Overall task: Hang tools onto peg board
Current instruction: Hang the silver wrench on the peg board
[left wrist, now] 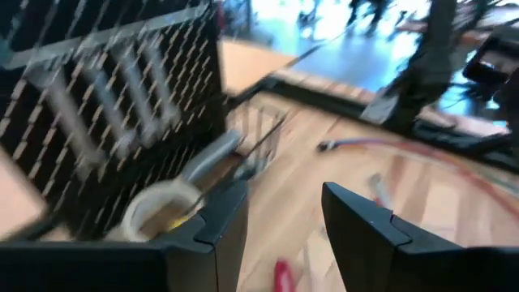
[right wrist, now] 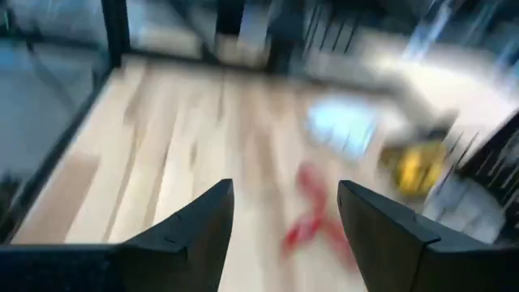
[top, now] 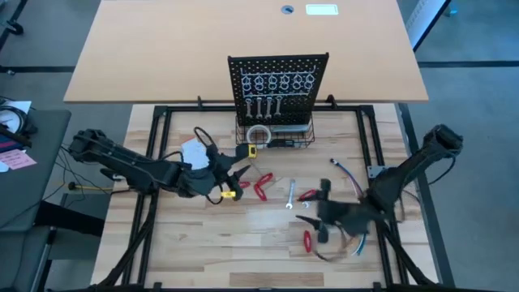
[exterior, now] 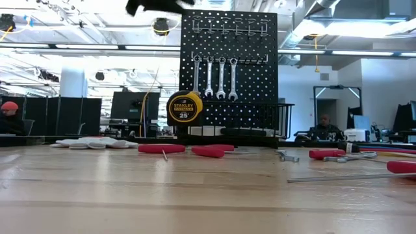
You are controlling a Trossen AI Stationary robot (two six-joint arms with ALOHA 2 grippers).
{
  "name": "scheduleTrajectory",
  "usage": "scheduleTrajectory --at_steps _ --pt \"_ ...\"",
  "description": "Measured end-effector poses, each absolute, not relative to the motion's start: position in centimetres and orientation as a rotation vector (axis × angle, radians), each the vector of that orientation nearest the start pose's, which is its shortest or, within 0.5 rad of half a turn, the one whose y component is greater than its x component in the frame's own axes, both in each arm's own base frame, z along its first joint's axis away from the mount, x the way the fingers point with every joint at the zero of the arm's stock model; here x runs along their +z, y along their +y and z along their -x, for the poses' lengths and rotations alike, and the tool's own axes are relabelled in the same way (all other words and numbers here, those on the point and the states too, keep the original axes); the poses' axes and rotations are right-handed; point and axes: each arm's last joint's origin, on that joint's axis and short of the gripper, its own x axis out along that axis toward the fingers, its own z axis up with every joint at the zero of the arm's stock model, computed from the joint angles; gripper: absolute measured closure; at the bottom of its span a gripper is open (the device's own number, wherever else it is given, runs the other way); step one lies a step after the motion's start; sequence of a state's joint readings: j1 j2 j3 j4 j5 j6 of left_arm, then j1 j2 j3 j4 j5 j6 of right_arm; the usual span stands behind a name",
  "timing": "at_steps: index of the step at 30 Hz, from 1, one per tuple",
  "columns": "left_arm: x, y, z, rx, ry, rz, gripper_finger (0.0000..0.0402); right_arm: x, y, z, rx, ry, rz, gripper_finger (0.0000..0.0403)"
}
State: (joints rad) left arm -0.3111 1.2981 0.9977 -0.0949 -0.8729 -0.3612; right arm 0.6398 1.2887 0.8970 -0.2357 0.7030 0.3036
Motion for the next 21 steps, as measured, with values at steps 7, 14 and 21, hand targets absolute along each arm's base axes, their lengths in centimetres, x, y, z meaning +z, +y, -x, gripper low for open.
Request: scheduleTrajectory --at_steps 7,14,21 --pt "29.7 -4.8 -26.8 0.712 0.315 0.193 0.0250 22.1 10.3 -25.6 -0.328 0.767 -0.231 0.0181" --pt "29.7 -4.7 -26.9 0.706 0.319 0.191 0.0250 17.2 7.7 -28.5 -0.435 0.960 -0.397 0.0181" --pt "29.7 -4.7 -26.9 0.705 0.320 0.188 0.0250 13.3 5.2 -29.9 -0.570 1.052 -0.417 0.0181"
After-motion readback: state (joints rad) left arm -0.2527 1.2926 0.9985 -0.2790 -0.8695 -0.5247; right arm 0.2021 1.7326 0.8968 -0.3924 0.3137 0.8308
